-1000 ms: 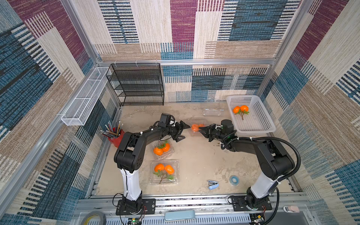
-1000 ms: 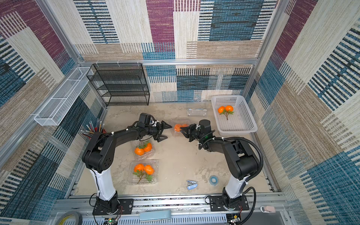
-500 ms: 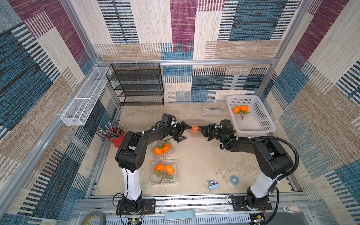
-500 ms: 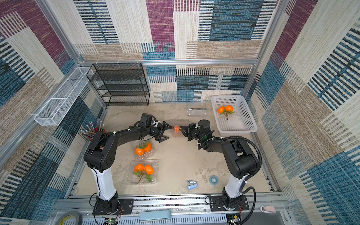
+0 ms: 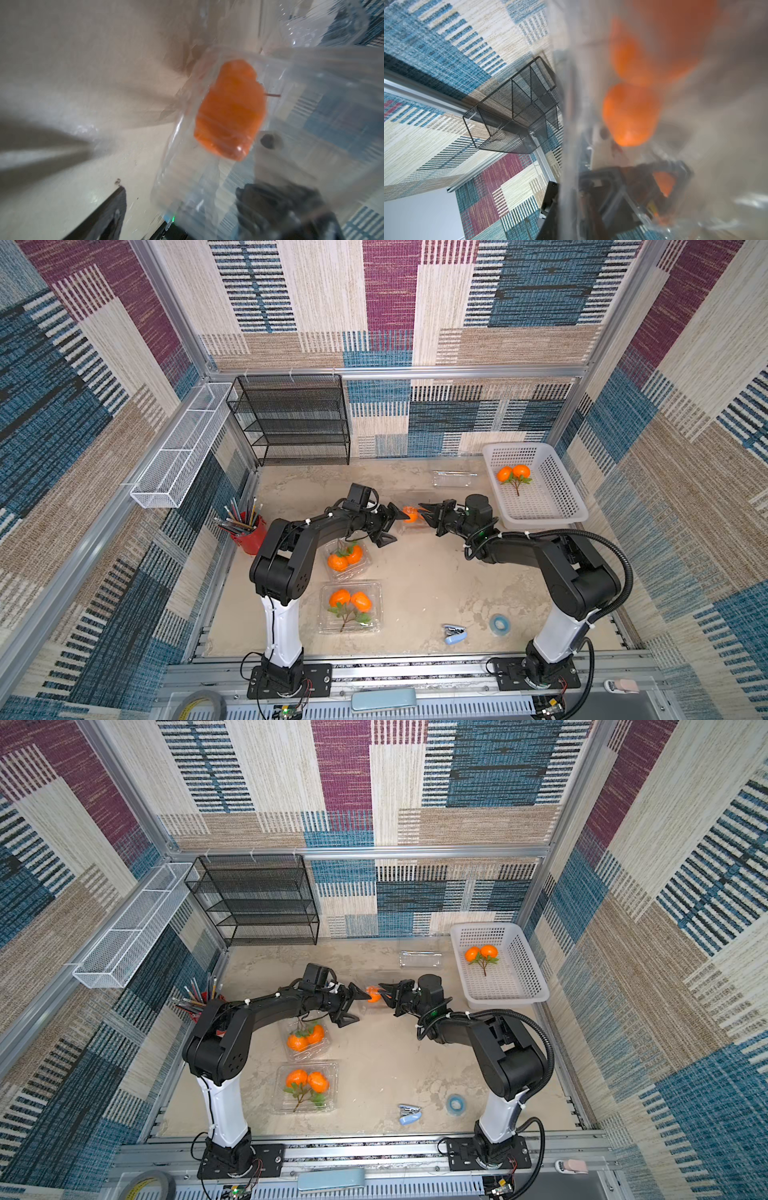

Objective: Take oranges out of containers
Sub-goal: Open the packing box at the center of the board.

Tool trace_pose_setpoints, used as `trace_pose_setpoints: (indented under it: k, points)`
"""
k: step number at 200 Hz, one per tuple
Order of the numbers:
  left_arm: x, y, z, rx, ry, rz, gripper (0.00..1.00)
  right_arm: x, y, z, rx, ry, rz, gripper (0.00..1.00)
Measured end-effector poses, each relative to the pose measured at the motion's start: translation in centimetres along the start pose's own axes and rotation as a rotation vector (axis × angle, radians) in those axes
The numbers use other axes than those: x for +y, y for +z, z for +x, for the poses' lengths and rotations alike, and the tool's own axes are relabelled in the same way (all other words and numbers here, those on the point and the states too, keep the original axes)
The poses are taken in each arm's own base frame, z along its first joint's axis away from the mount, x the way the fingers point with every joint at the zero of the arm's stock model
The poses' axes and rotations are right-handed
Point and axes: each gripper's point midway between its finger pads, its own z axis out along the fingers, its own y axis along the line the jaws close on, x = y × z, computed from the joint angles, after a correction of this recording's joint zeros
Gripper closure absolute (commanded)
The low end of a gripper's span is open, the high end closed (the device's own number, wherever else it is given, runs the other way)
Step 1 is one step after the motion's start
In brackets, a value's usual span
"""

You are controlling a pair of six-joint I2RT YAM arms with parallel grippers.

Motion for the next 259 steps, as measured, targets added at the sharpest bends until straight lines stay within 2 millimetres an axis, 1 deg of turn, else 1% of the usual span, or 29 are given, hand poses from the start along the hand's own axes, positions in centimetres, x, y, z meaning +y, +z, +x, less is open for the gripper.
trace_pose_setpoints:
  k: [38,62,105,117,138,153,173,200,225,241,259]
  points:
    - [0.7,-0.1,0.2,0.012,-0.016,-0.025,0.11,0.9,0.3,0.1,-0.002,0.010,-0.031,0.76]
    - [0.9,-0.2,0.0,0.005,-0.009,-0.033,0.11,1.0,0.2,0.2,0.001,0.007,-0.036,0.74]
    - [0.8,-0.9,-0.5,-0.004,0.003,-0.037,0.11,1.2,0.3,0.1,0.000,-0.001,-0.038,0.62]
    - [0.7,-1.1,-0.8,-0.009,-0.001,-0.041,0.10,1.8,0.5,0.2,0.004,-0.019,-0.040,0.59]
    - [0.2,-1.8,-1.2,-0.019,0.010,-0.046,0.07,3.6,0.8,0.5,0.016,-0.077,-0.056,0.53]
    - [0.0,-2.1,-1.5,-0.025,0.010,-0.052,0.07,4.3,0.9,0.4,0.015,-0.113,-0.055,0.49]
    - [-0.4,-2.6,-1.8,-0.035,0.018,-0.062,0.06,4.6,1.0,0.1,0.014,-0.147,-0.040,0.42]
    - [-1.3,-3.2,-2.1,-0.043,0.044,-0.067,0.06,4.8,1.3,0.2,0.025,-0.187,-0.019,0.36]
    - [-1.9,-3.7,-2.5,-0.051,0.069,-0.076,0.06,5.8,1.4,0.5,0.044,-0.245,-0.017,0.26]
    - [-2.1,-4.2,-2.9,-0.065,0.077,-0.089,0.05,7.3,1.6,0.8,0.051,-0.315,-0.012,0.19]
    - [-2.7,-4.8,-3.1,-0.074,0.101,-0.094,0.04,9.4,1.8,1.0,0.035,-0.436,0.019,0.19]
